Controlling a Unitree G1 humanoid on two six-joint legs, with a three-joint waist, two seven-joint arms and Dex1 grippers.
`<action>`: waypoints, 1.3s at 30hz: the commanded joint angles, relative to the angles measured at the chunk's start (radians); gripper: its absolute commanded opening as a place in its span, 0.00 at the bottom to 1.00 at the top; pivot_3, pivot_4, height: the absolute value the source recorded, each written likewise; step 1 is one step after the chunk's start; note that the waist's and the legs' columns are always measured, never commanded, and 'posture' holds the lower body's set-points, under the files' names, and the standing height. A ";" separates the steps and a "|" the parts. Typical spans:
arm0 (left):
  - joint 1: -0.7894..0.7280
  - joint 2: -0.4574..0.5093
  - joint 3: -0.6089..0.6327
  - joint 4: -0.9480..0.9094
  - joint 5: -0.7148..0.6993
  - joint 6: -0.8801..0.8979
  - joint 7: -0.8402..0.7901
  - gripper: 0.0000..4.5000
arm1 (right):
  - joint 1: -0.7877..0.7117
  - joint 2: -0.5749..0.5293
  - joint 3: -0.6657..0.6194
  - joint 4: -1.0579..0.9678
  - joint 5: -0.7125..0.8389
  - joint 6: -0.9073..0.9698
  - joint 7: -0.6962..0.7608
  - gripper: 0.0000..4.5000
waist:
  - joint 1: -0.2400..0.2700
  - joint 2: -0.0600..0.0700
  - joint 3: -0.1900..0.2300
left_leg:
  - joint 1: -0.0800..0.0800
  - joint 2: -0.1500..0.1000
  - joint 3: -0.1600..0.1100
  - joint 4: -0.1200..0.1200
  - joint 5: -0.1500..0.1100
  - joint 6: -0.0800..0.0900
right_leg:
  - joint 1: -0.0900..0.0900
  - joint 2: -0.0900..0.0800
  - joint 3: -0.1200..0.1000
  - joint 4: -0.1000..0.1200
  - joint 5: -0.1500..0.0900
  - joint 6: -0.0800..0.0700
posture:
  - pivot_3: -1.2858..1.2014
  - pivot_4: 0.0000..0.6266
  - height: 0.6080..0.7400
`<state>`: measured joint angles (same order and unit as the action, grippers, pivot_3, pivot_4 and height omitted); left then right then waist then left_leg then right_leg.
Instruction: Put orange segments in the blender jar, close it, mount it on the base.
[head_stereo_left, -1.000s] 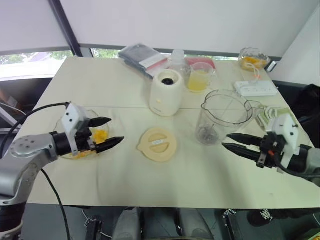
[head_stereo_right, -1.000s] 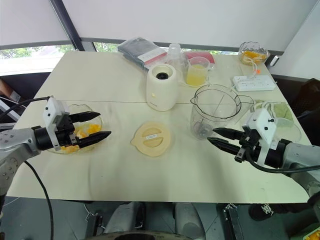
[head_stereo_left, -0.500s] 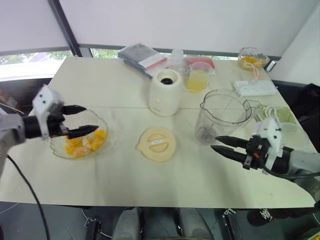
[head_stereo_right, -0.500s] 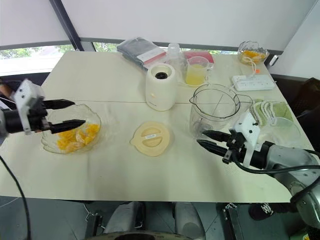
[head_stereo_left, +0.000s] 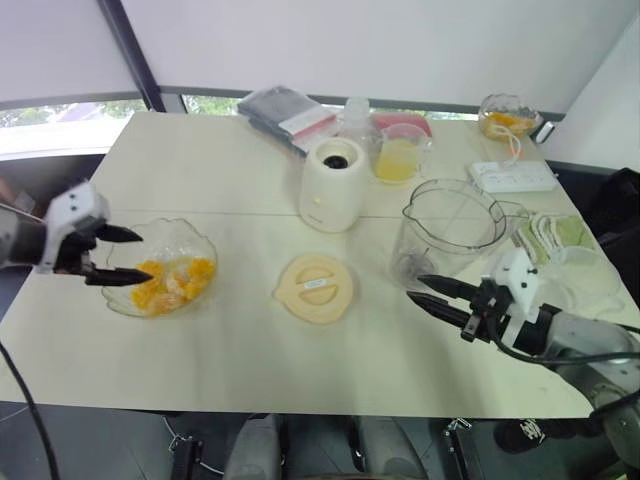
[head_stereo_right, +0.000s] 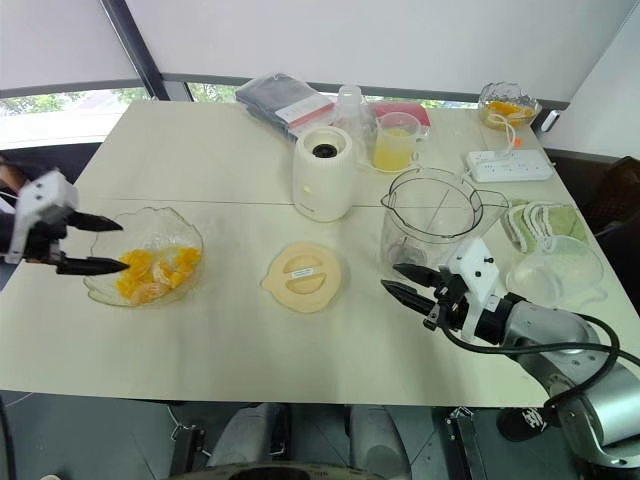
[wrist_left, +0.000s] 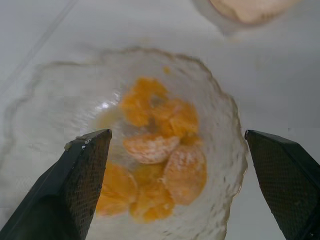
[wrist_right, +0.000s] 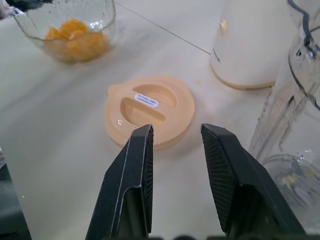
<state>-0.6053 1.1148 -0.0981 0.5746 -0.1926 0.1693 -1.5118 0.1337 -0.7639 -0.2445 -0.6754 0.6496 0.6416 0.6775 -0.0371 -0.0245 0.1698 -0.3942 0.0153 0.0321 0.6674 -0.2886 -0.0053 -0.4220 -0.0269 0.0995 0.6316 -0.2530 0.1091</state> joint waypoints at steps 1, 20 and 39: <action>-0.052 -0.035 -0.025 0.095 0.076 -0.108 0.010 0.99 | 0.016 0.011 -0.020 -0.060 0.003 -0.016 -0.017 0.34 | 0.000 0.000 0.000 | 0.000 0.000 0.000 0.000 0.000 0.000 | 0.000 0.000 0.000 0.000 0.000 0.000 | 0.52 0.24 1.00; -0.302 -0.261 -0.077 0.519 0.274 -0.247 0.115 0.99 | 0.181 0.079 -0.077 -0.244 0.054 0.023 -0.175 0.34 | 0.001 -0.004 -0.002 | -0.001 0.000 -0.005 0.002 0.000 0.000 | 0.000 0.000 -0.001 0.003 0.002 0.004 | 0.52 0.24 1.00; -0.247 -0.323 -0.049 0.589 0.294 -0.242 0.253 0.99 | 0.170 0.058 -0.065 -0.259 0.065 0.042 -0.204 0.34 | 0.000 -0.005 -0.002 | -0.001 0.001 -0.006 0.009 0.000 0.000 | 0.000 0.000 -0.001 0.011 0.002 0.004 | 0.52 0.24 1.00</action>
<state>-0.8628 0.7868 -0.1678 1.1651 0.1039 -0.0710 -1.2620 0.3080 -0.6961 -0.2947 -0.8981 0.7030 0.6862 0.4764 -0.0373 -0.0295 0.1679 -0.3948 0.0159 0.0264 0.6777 -0.2887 -0.0050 -0.4222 -0.0266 0.0986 0.6439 -0.2507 0.1135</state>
